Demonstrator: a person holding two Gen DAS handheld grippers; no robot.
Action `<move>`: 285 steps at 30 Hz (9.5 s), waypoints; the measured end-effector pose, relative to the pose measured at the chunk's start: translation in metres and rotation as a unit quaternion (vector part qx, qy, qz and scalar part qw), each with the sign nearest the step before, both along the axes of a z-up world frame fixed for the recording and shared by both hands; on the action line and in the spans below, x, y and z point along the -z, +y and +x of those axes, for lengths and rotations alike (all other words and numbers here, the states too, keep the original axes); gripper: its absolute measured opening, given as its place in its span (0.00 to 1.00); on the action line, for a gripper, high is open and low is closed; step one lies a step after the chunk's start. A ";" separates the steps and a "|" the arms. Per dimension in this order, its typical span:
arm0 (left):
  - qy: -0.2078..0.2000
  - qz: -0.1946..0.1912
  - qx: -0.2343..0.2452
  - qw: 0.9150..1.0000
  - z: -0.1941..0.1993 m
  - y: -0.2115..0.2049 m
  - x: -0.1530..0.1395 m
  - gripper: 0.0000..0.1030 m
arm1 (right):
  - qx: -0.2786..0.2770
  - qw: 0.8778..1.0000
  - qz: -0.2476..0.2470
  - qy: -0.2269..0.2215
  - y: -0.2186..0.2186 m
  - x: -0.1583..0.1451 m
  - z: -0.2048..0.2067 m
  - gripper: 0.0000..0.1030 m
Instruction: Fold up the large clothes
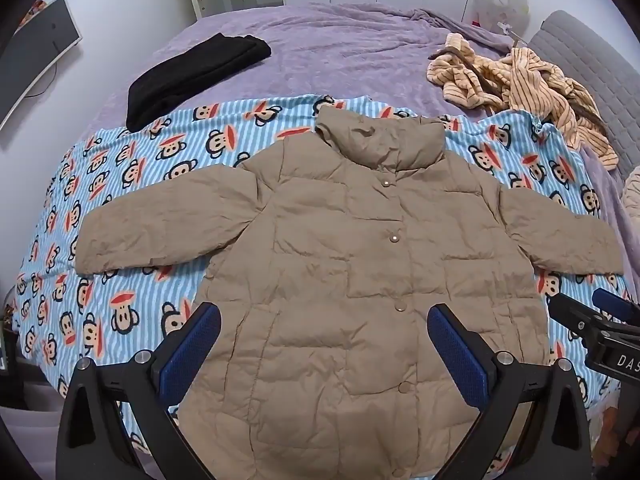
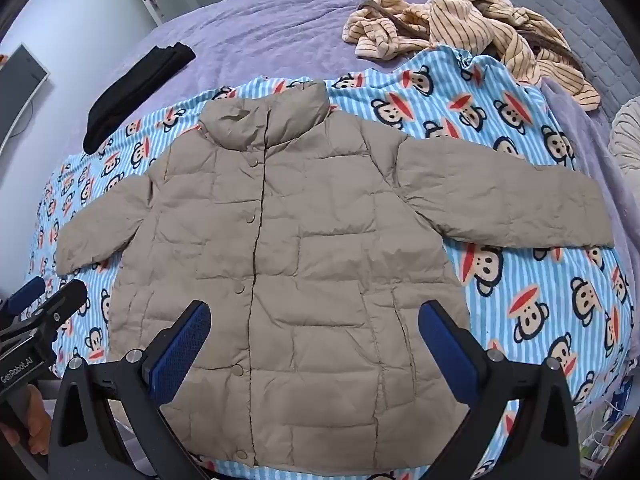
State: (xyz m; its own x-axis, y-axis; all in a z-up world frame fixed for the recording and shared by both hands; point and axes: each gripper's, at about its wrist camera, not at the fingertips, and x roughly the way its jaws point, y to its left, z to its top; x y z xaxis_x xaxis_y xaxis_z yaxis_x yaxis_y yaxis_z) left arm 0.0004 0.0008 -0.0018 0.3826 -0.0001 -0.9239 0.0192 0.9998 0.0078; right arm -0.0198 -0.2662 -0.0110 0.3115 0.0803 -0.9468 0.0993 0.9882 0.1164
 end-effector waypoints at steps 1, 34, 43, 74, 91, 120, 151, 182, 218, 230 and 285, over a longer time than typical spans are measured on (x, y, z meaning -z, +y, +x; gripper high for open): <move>0.012 0.000 0.001 1.000 0.005 0.000 0.001 1.00 | 0.002 1.000 0.000 0.000 0.000 0.000 0.000 1.00; 0.006 -0.012 0.002 1.000 -0.007 -0.012 0.006 1.00 | 0.009 1.000 -0.004 0.001 -0.008 0.007 -0.004 1.00; 0.006 -0.012 -0.003 1.000 -0.006 -0.013 0.006 1.00 | 0.006 1.000 -0.017 -0.002 -0.006 0.004 -0.005 1.00; 0.005 -0.014 -0.009 1.000 -0.007 -0.005 0.006 1.00 | -0.002 1.000 -0.022 -0.005 0.004 0.001 0.002 1.00; 0.005 -0.016 -0.006 1.000 -0.007 -0.006 0.009 1.00 | -0.002 1.000 -0.024 -0.006 0.008 0.001 0.002 1.00; 0.015 -0.024 -0.006 1.000 0.001 0.005 0.014 1.00 | -0.004 1.000 -0.024 -0.004 0.014 0.005 0.004 1.00; 0.019 -0.041 -0.005 0.999 -0.002 0.016 0.019 1.00 | 0.005 1.000 -0.023 0.007 0.019 0.008 0.003 1.00; -0.029 -0.224 -0.287 0.931 0.090 0.369 0.226 1.00 | -0.055 0.993 0.087 0.055 0.216 0.137 0.049 1.00; -0.180 -0.194 0.131 0.955 0.162 0.026 0.039 0.08 | -0.056 0.959 0.275 0.045 0.237 0.194 0.140 0.19; -0.044 -0.017 0.140 0.989 0.126 -0.082 0.177 0.08 | 0.047 0.976 0.208 0.040 0.030 0.192 0.072 0.19; -0.060 -0.065 -0.011 0.996 0.168 0.144 0.136 0.47 | 0.178 0.973 0.118 -0.081 -0.014 0.140 0.091 0.28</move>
State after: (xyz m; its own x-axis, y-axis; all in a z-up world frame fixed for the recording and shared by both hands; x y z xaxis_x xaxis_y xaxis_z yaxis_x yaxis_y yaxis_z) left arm 0.1683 0.1446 -0.1383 0.4914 -0.1069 -0.8643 0.0044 0.9927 -0.1203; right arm 0.0708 -0.2807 -0.1506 0.5032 0.1487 -0.8512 0.3927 0.8381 0.3786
